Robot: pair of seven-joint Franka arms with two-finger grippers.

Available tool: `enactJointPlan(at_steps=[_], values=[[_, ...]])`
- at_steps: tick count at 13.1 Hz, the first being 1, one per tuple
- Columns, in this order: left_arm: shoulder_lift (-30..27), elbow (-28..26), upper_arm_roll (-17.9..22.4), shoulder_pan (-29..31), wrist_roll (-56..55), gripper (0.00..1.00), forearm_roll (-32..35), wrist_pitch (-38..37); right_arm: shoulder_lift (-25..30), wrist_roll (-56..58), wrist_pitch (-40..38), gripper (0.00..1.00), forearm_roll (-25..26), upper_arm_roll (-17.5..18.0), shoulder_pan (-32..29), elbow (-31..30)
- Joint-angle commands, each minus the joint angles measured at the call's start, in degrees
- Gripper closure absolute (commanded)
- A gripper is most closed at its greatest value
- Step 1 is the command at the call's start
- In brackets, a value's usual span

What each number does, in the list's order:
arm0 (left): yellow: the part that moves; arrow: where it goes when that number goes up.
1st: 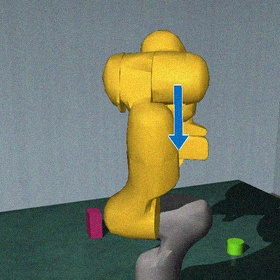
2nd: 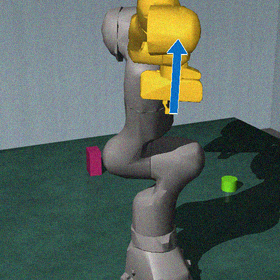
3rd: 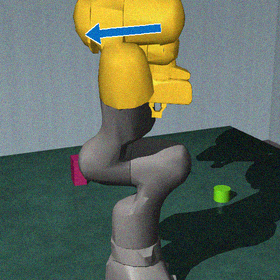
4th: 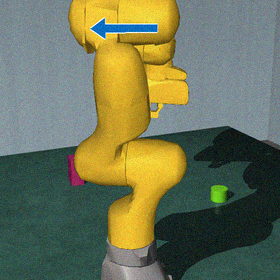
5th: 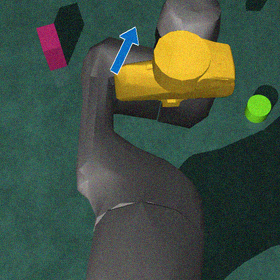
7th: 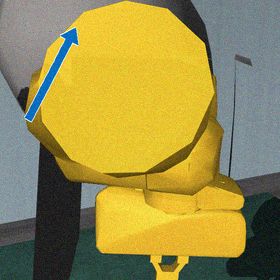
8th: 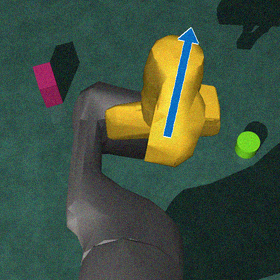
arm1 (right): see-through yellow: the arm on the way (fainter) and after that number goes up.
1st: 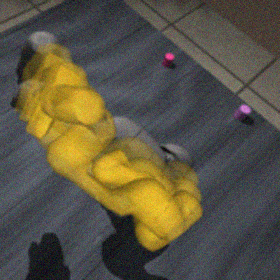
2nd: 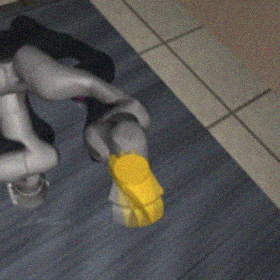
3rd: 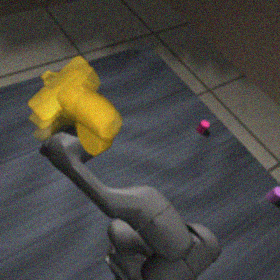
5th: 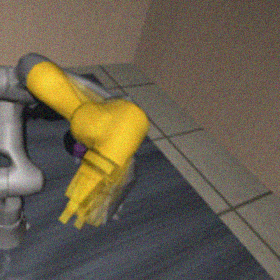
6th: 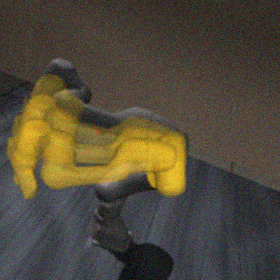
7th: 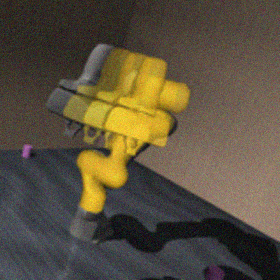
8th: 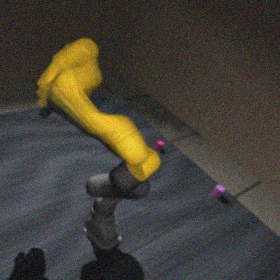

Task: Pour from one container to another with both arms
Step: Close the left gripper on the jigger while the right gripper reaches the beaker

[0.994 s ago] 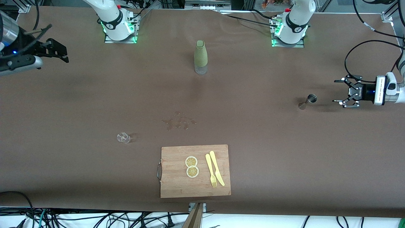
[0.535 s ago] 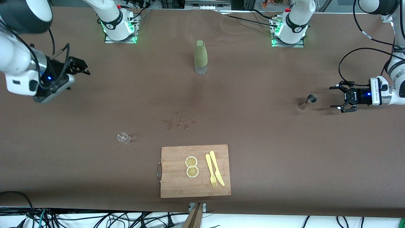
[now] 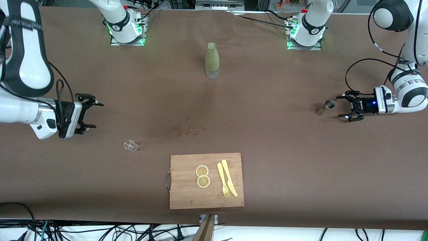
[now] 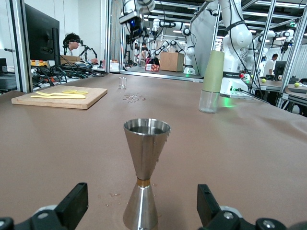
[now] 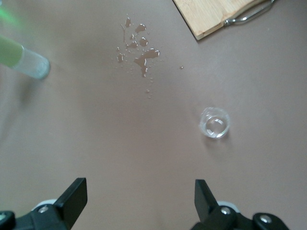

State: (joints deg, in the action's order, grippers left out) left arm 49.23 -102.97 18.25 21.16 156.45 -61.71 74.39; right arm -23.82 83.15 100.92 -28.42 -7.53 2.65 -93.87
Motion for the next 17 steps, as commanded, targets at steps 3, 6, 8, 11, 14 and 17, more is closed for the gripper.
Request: enactJointPlan(at_steps=[3,6,8,11,14,17], values=[[2.4,-2.4,-0.5,-2.5,10.2,0.0,-2.8,1.9,-10.2,25.0,1.1,0.01,-14.0,0.1,-4.0,1.9],[2.5,-2.4,-1.8,-3.1,10.2,0.0,-3.1,2.3,-20.7,43.5,0.6,0.01,-24.7,0.1,-6.2,9.2],[2.5,-2.4,-2.0,-3.2,10.2,0.0,-3.1,2.5,-24.8,49.4,-1.7,0.01,-27.8,0.3,-7.4,12.4],[2.5,-2.4,-2.0,-3.3,10.0,0.01,-3.1,2.5,-30.7,56.8,-2.7,0.01,-35.0,0.3,-8.1,17.1],[2.4,-2.3,-2.0,-3.2,10.0,0.07,-2.6,2.3,-34.3,61.2,-3.0,0.01,-37.3,1.2,-8.1,19.5],[2.4,-2.3,-2.0,-3.2,10.0,0.23,-2.4,2.2,-35.6,62.6,-4.4,0.01,-39.9,1.7,-7.7,19.0]])
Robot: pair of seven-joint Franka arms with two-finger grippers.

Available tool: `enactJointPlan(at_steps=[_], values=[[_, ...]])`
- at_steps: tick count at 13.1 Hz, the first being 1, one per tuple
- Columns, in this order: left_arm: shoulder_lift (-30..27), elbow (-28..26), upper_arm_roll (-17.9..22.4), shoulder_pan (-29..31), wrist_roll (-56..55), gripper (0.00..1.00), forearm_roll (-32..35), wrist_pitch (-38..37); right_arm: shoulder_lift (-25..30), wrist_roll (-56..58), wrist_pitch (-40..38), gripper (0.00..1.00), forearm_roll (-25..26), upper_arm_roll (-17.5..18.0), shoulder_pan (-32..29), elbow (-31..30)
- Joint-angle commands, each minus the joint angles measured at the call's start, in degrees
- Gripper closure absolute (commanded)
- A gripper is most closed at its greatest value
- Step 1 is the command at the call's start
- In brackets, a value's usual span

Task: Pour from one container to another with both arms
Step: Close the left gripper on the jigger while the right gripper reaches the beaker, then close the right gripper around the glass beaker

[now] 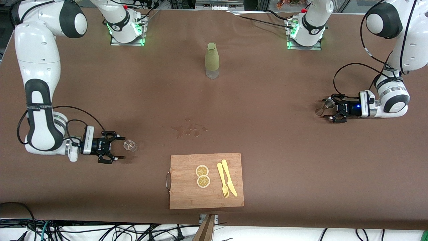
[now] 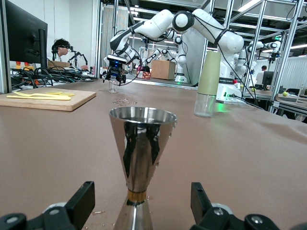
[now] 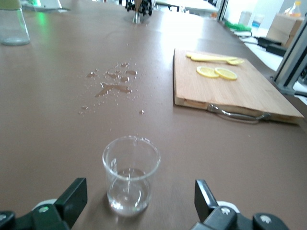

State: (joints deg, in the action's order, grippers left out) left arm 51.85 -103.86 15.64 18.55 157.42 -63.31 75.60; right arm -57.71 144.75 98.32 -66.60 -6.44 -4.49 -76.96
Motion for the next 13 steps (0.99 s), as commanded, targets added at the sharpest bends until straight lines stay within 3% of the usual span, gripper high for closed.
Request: enactJointPlan(at_steps=[1,4,8,10,11,13], values=[[-0.2,-1.4,0.6,-0.6,9.0,0.28,-0.8,1.0,-2.1,1.1,-1.9,0.01,-1.9,0.6,-0.3,1.7],[-0.2,-1.3,0.7,-0.5,9.0,0.4,-0.6,0.9,-2.6,1.8,-3.2,0.01,-2.2,0.8,-0.1,-0.2],[-0.1,-1.3,0.9,-0.4,9.0,0.41,-0.5,0.4,-3.2,2.2,-3.9,0.01,-4.5,0.8,0.9,-0.9],[-0.1,-1.3,1.0,-0.4,9.2,0.57,-0.5,0.4,-3.3,2.2,-3.9,0.01,-5.4,0.8,1.2,-1.3],[0.0,-1.3,1.0,-0.3,9.7,0.71,-0.5,0.4,-3.3,2.2,-3.9,0.01,-5.8,0.8,1.2,-1.4],[0.3,-1.3,1.0,-0.4,10.4,0.82,-0.5,0.5,-3.4,2.2,-4.0,0.01,-5.9,0.8,1.3,-1.5]])
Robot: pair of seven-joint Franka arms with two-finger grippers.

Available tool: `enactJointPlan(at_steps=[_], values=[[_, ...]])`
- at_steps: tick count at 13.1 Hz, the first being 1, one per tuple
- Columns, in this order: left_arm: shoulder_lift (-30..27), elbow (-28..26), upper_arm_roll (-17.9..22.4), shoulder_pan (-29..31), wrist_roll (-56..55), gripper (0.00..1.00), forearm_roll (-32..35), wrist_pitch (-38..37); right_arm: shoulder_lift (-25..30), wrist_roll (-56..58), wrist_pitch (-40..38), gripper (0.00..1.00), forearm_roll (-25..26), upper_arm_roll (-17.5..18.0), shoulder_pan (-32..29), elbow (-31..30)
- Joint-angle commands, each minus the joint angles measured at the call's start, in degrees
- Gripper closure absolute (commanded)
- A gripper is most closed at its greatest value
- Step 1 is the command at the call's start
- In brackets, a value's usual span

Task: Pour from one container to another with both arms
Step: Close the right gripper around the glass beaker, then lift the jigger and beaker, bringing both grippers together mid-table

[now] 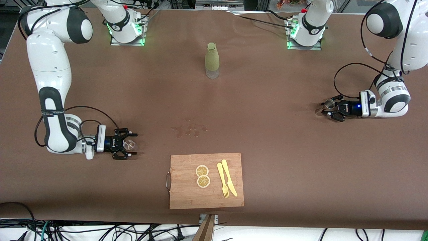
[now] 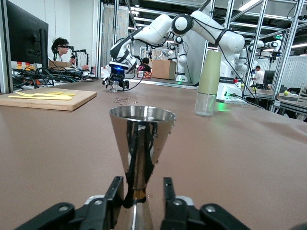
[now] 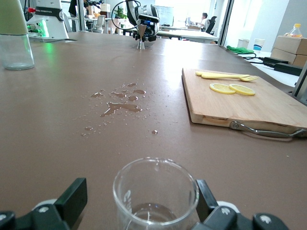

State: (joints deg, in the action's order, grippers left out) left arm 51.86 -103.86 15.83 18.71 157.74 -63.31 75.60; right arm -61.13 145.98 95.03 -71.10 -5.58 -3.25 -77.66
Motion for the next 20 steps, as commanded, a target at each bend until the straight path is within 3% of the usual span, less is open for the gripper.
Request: enactJointPlan(at_steps=[1,5,11,14,20], values=[[0.8,-1.3,0.8,-0.6,10.0,0.85,-0.5,0.5,-0.1,0.9,-0.7,0.04,-1.4,0.0,0.1,-1.0],[1.6,-1.0,0.8,-0.6,12.8,1.0,-1.1,1.0,-0.1,0.5,-0.7,0.43,-1.7,0.0,0.1,-1.0],[1.1,-0.5,0.3,-0.8,13.0,1.0,-1.0,0.8,0.0,-0.2,-0.7,0.83,-1.7,0.0,0.2,-1.0],[0.1,-0.4,-0.7,-1.1,12.6,1.0,-0.9,0.3,0.0,-2.5,-0.7,0.88,-1.7,0.0,0.2,-1.0],[-2.9,-0.6,-7.1,-3.2,7.3,1.0,-4.3,0.5,0.9,-6.8,-0.7,0.88,-1.8,0.5,0.3,-1.1]])
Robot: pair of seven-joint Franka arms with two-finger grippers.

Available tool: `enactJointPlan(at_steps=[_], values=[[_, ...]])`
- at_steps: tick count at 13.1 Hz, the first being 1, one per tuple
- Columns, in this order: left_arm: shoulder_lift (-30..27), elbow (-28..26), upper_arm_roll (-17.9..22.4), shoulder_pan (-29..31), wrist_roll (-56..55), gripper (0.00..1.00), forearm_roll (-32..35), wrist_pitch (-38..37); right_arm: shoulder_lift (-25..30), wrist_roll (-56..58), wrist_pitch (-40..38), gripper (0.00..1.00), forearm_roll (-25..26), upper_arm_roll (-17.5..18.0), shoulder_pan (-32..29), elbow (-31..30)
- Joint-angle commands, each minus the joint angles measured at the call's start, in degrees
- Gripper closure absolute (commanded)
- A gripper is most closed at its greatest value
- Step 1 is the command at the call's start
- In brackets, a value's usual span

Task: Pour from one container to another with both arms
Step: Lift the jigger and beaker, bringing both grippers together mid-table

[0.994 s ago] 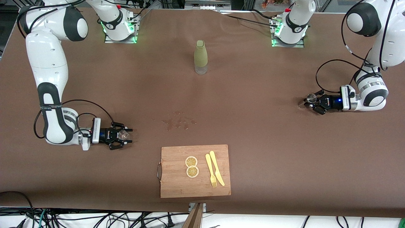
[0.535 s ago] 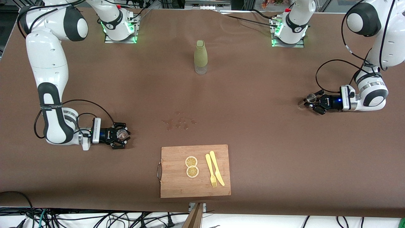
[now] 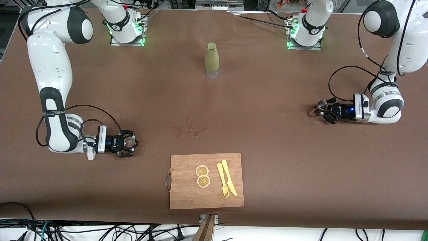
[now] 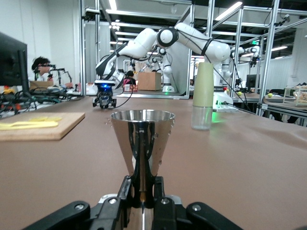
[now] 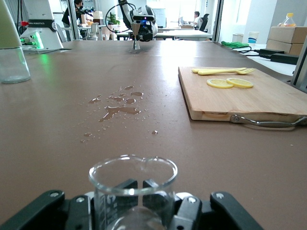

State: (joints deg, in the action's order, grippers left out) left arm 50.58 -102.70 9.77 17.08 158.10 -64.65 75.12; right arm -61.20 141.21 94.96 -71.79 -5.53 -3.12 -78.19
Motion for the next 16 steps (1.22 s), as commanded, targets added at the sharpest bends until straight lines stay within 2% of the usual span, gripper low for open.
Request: enactJointPlan(at_steps=[1,4,8,11,13,16], values=[[-1.7,-1.7,-1.6,-3.3,6.5,1.0,-4.4,1.7,3.7,-3.6,-0.4,0.88,-1.1,0.5,0.6,-2.4],[-2.2,-2.0,-5.4,-6.8,3.2,1.0,-9.3,7.4,12.7,-7.8,1.4,0.88,-0.9,0.4,2.9,-10.4],[-2.8,-2.3,-6.8,-13.0,-0.2,1.0,-16.5,12.6,24.2,-14.3,6.3,0.88,-0.8,-0.6,8.0,-20.4],[-2.6,-2.8,-10.0,-17.3,-1.0,1.0,-23.9,18.5,27.3,-19.7,7.4,0.88,-0.6,-6.8,17.0,-21.7],[-2.6,-3.5,-10.5,-21.8,-1.2,1.0,-29.7,21.8,29.7,-22.1,10.9,0.88,-0.6,-7.6,20.2,-23.6],[-2.5,-3.4,-14.6,-25.3,-1.7,1.0,-36.9,27.9,33.0,-26.9,14.7,0.88,-0.3,-9.1,25.3,-26.3]])
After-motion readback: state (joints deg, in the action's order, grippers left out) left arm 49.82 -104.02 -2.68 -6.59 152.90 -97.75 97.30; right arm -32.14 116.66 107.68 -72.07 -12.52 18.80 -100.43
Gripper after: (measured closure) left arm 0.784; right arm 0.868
